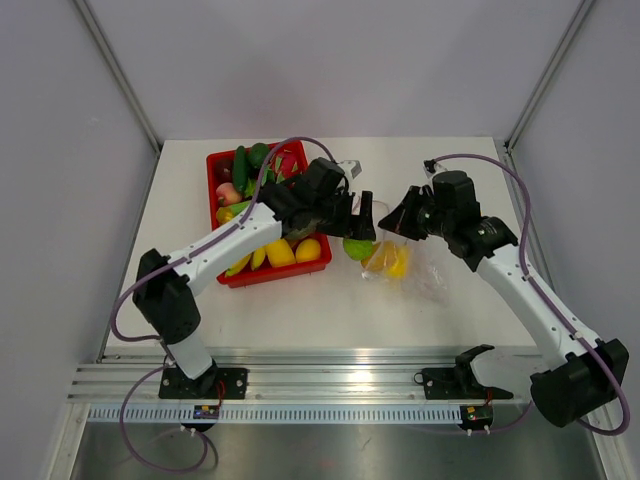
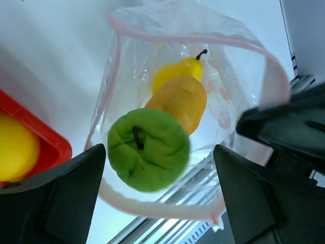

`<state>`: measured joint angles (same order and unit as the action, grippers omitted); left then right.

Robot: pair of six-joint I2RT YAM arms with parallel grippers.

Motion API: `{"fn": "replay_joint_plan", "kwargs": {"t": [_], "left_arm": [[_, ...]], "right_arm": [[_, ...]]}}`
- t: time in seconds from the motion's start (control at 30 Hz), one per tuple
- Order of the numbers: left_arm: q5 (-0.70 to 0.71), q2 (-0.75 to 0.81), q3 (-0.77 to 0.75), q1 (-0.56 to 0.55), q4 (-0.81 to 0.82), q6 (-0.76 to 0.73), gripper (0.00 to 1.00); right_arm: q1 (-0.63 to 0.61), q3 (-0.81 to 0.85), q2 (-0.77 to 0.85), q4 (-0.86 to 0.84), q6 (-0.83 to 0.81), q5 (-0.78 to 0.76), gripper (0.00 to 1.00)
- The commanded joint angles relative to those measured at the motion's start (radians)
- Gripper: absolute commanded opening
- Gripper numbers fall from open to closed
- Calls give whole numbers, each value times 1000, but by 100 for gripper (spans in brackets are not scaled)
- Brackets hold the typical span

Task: Place the food in the zip-top bag and seal the zipper
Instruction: Place the fake fruit in the zipper food storage bag, then adjust the zipper food storage bag at the center of the board.

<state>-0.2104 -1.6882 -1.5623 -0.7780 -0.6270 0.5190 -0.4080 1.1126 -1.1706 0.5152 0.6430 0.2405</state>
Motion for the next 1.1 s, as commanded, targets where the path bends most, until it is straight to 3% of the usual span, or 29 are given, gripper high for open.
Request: {"fn": "replay_joint_plan", "kwargs": {"t": [0.0, 0.17, 0.4, 0.47, 0.63, 0.77, 1.0, 1.07], "left_arm": [[-35, -45, -109, -9, -3, 19, 99], [49, 39, -168, -6, -65, -40, 96], [97, 136, -168, 100, -106, -70, 66], [54, 139, -114, 152, -97, -56, 64], [-13, 137, 13, 161, -22, -16, 64], [-46, 127, 117, 161, 29, 1, 55], [-113, 56, 150, 118, 67, 10, 51], [-115, 36, 148, 100, 70, 13, 44]], "right_arm": [[-9, 12, 40, -15, 4, 5, 2], [-9, 0, 49, -1, 0, -13, 2], [-9, 0, 37, -15, 1, 2, 2], [-9, 1, 34, -15, 1, 3, 2], [-8, 19, 29, -1, -6, -3, 2], [-8, 24, 34, 2, -9, -6, 2], [-8, 18, 48, 3, 0, -7, 2], [-9, 18, 51, 5, 0, -9, 2]]}}
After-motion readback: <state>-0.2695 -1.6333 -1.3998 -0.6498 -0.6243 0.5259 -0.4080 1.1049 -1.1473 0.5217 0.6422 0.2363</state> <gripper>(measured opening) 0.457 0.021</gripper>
